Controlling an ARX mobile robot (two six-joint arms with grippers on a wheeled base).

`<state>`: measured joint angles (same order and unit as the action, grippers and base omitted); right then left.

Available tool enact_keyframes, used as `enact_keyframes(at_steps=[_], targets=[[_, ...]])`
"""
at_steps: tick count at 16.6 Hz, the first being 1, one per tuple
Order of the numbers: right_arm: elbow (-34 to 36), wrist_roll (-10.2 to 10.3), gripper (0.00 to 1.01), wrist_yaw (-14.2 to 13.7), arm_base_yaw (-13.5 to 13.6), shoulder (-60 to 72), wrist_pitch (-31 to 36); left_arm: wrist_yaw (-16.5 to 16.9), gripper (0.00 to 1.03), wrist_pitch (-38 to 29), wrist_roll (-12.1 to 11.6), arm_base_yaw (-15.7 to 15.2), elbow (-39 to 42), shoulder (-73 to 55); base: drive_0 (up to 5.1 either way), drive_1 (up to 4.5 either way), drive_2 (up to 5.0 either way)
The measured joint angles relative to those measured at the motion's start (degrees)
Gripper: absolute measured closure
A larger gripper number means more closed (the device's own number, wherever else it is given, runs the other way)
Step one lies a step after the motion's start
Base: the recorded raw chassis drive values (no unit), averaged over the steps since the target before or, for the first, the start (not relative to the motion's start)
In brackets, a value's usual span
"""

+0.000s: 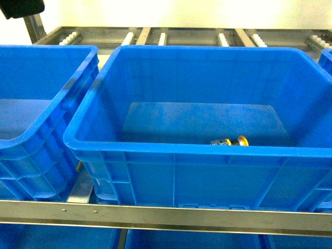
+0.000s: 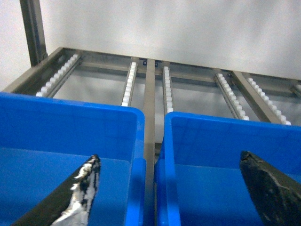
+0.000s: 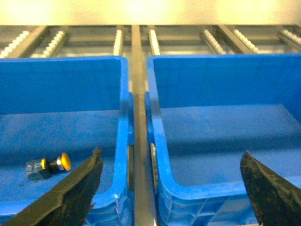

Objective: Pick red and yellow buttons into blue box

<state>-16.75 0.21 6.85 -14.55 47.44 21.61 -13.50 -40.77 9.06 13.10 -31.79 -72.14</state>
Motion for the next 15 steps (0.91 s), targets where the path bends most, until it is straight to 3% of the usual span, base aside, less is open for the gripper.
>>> enact_keyframes(at_steps=[1,2,4,7,8,9,10,11,12,15], targets=[[3.54,0.00,0.19,4.81,0.11,-0.46,9.27,1.97,0.29,-1.07,-4.09,-1.31,4.04,3.10,0.0,0.00,0.0],[6.49,-0.04,0.30,5.29,1.90,-2.45,11.76,2.86,0.39,-1.66,-5.99,-2.62,7.50,5.57,0.0,0.00,0.0],[8.74,-0.07,0.53,3.67,4.44,-6.62,10.97,4.52,0.61,-2.38,-7.63,-4.61,12.76,9.40,0.0,0.00,0.0],[11.82,-0.07,0.89,0.33,7.56,-12.79,7.54,7.37,0.98,-2.40,-8.04,-6.80,19.19,16.06,0.0,0.00,0.0],[12.55,-0.28,1.00,-0.63,8.35,-14.73,6.45,7.82,1.01,-1.62,-8.15,-7.61,20.90,18.45,0.0,0.00,0.0],[13.00,-0.20,0.99,-2.62,10.01,-16.59,4.92,8.35,1.01,-0.92,-8.20,-8.15,22.27,20.33,0.0,0.00,0.0],[13.66,-0.20,0.99,-6.03,14.03,-18.69,3.54,9.25,1.01,0.13,-8.20,-9.05,23.71,22.69,0.0,0.00,0.0],[13.97,-0.24,0.99,-5.90,14.93,-20.35,2.51,12.83,1.01,1.11,-8.28,-11.98,24.76,24.79,0.0,0.00,0.0],[14.23,-0.22,0.99,-6.82,14.82,-21.81,1.40,13.05,1.01,2.12,-8.26,-13.18,25.68,26.88,0.0,0.00,0.0],[16.04,-0.22,0.99,-6.75,14.53,-25.35,0.11,13.49,1.01,6.58,-8.28,-13.05,28.17,33.42,0.0,0.00,0.0]])
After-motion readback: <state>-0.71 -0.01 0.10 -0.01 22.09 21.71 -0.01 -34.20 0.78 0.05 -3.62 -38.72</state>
